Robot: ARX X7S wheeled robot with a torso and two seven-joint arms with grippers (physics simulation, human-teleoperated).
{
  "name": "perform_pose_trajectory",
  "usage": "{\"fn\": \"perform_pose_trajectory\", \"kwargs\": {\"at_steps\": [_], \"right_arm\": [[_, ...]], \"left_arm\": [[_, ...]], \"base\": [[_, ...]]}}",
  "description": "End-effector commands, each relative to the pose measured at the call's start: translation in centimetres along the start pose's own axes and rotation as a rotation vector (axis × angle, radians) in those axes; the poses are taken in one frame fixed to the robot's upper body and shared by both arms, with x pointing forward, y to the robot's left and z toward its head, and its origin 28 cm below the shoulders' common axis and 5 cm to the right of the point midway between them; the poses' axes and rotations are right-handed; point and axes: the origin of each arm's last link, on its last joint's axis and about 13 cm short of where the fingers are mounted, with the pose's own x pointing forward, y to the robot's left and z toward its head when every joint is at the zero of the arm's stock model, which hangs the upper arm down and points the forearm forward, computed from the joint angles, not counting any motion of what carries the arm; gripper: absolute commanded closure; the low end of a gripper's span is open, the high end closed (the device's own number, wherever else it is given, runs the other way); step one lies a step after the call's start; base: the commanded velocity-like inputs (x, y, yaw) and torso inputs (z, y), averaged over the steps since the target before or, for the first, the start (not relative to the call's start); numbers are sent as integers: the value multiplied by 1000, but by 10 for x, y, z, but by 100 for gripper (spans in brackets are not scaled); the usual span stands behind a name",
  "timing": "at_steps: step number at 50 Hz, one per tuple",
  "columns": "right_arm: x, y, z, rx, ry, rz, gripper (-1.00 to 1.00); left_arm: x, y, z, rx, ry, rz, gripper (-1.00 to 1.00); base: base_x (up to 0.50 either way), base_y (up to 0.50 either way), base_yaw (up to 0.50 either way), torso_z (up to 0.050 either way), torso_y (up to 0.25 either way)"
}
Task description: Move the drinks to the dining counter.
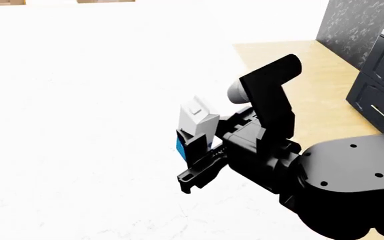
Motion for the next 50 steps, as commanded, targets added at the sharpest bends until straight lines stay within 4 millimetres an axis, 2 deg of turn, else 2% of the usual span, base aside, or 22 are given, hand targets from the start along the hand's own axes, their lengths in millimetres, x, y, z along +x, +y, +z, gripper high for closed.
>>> {"fn": "perform_pose_trajectory", "kwargs": {"at_steps": [1,39,40,50], "right_arm": [[2,-3,-2,-8,-20,-9,100],[1,-4,-12,12,22,22,100],[1,-5,-12,9,21,15,-100],[0,-5,-11,10,16,12,-100]], "left_arm": [[0,1,1,-2,-13,11,100],[-1,0,1,-2,-16,11,100],[-1,0,1,-2,-15,13,100],[-1,0,1,-3,-17,13,100]], "base": [[0,0,0,0,0],[0,0,0,1,1],[0,0,0,0,0],[0,0,0,0,0]]}}
